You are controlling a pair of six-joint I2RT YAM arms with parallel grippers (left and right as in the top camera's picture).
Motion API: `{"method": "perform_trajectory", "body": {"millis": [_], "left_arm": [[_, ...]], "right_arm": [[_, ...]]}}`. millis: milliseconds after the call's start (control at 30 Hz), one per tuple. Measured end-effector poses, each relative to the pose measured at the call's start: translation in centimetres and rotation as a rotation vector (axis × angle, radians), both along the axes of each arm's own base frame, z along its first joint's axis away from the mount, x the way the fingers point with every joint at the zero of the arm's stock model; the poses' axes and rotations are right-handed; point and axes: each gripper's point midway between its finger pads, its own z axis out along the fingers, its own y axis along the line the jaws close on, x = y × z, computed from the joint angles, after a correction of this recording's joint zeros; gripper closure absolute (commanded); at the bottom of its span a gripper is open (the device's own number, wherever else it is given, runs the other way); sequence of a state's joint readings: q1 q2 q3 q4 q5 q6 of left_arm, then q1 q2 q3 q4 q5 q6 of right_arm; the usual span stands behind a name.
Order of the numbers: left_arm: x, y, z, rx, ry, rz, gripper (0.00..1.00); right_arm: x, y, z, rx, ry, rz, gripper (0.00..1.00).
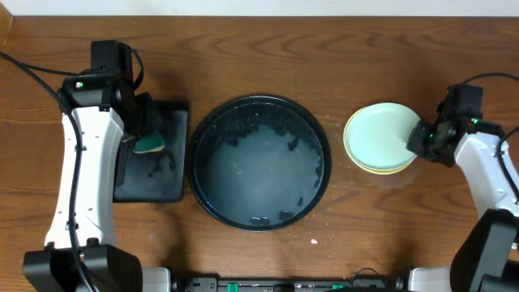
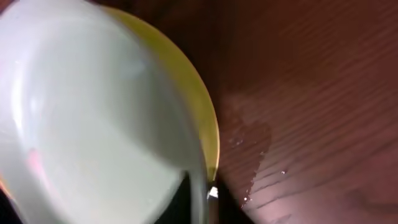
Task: Clean dirty plates on tray and stack at the side
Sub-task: 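Lower the sponge into the black dish and release it with the left gripper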
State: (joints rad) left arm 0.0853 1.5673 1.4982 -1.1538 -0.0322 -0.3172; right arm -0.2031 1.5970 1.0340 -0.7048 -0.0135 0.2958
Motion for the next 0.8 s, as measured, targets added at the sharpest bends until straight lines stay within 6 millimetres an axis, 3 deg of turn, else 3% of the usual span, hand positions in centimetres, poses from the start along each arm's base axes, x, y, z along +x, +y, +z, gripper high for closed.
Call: {"method": "perform_trajectory", "body": {"millis": [33,67,100,267,367,533,667,800], "left_arm": [[0.0,0.0,0.0,0.000,0.000,0.000,0.93],[0.0,0.0,0.0,0.000,0.001,0.000,0.93],[0.0,0.0,0.0,0.000,0.001,0.000,0.93],[0.0,0.0,-0.4,0.010,0.020,-0.041,0.92],[0.2,0.3,-1.5,0.017,0.060,-0.080,0.92],[0.4,1.5,-6.3,0.008,0.213,-0.135,0.92],[0.1,1.6,-11.0,-0.022,0.359,-0.152,0.93],[-0.1,1.2,-15.0,-0.064,0.453,-0.165,0.92]], "right_arm": [[-0.1,0.0,-0.3,-0.001,0.002,0.000,0.62],[-0.3,0.0,-0.4,-0.003,0.006,0.002,0.48],[-0.3,0.0,-0.4,-0.004,0.007,0.007,0.44],[-1.5,0.9,-0.5,0.032,0.063,0.047,0.31],[-1.3,1.9,1.1,0.048,0.082,0.090,0.21],[2.4,5.1,6.6,0.036,-0.026,0.238,0.08],[2.7,7.0,7.2,0.040,-0.039,0.291,0.08],[2.6,7.2,7.2,0.044,-0.035,0.298,0.08]]}}
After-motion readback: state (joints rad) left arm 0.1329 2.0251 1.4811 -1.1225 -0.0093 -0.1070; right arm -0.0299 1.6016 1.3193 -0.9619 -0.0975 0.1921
